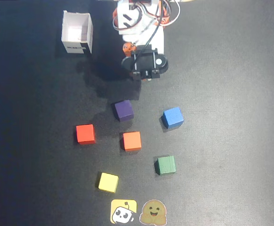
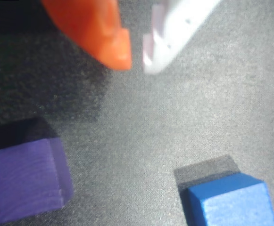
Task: Put the orange cube on top of the yellow cube.
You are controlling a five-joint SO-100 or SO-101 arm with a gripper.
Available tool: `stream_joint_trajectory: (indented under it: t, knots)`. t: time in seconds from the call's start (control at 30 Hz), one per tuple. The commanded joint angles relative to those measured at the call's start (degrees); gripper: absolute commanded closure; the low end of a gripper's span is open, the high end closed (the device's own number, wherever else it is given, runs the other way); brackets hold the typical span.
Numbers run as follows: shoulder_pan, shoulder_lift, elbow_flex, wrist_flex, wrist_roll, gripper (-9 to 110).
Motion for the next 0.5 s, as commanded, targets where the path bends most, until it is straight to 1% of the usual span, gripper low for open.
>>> stream_joint_trajectory:
  t: [0.0, 0.07, 0.17, 0.27, 0.33, 0.4, 0.47]
  knots:
    - [-0.09, 0.44, -0.26, 0.09, 0.44, 100]
    - [-0.18, 0.44, -0.26, -0.09, -0.88, 101]
    - [-0.18, 0.44, -0.97, -2.46, -0.09, 100]
    - [-0.44, 0.44, -2.02, -3.52, 1.05, 95]
    - [-0.70, 0.00, -3.43, -3.34, 1.49, 95]
    - [-0.70, -3.08, -5.54, -3.78, 1.58, 95]
    - [-0.62, -10.55, -9.23, -5.45, 1.85, 95]
